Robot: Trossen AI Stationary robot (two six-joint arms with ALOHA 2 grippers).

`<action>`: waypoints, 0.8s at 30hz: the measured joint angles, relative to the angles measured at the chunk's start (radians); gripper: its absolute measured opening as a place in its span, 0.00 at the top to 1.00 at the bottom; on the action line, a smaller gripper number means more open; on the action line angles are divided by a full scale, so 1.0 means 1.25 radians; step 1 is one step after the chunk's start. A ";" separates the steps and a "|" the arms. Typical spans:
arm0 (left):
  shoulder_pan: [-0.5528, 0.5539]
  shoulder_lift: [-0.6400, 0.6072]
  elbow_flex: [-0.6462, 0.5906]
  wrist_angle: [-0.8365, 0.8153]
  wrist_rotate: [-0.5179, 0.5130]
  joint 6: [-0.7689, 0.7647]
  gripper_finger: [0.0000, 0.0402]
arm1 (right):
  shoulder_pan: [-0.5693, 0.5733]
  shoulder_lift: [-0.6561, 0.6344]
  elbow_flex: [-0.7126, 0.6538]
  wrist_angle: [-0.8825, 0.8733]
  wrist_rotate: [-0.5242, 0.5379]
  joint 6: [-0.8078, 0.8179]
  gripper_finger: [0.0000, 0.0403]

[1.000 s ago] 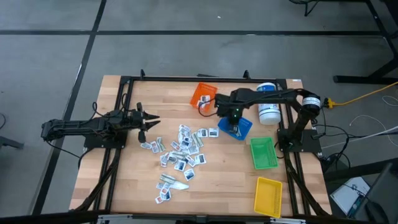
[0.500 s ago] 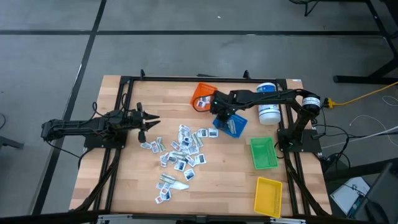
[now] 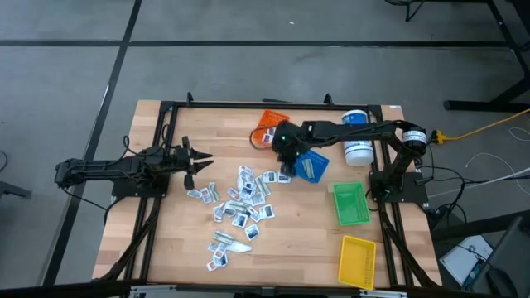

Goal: Pick & Place First Aid Supplies
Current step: Adjust the blue basket on the table

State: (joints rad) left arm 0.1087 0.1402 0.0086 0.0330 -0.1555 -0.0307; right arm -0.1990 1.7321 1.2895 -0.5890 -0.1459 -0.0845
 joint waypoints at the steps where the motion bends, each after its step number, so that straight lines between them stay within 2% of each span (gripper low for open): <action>1: 0.000 0.000 0.000 0.000 0.000 0.000 0.77 | 0.012 0.000 0.000 -0.016 -0.024 -0.003 0.88; 3: 0.000 0.000 0.000 0.000 0.000 0.000 0.77 | 0.032 0.000 -0.001 -0.057 -0.052 -0.009 0.88; 11: 0.000 0.000 0.000 0.000 0.000 0.000 0.77 | 0.092 0.000 -0.055 -0.081 -0.050 -0.015 0.88; 17: 0.000 0.000 0.000 0.000 0.000 0.000 0.77 | 0.087 0.000 -0.106 -0.098 0.045 0.023 0.88; 24: 0.000 0.000 0.000 0.000 0.000 0.000 0.77 | 0.066 0.000 -0.121 -0.112 0.196 -0.009 0.88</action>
State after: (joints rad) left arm 0.1089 0.1398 0.0082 0.0330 -0.1555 -0.0307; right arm -0.1165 1.7321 1.1378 -0.7290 0.0986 -0.0953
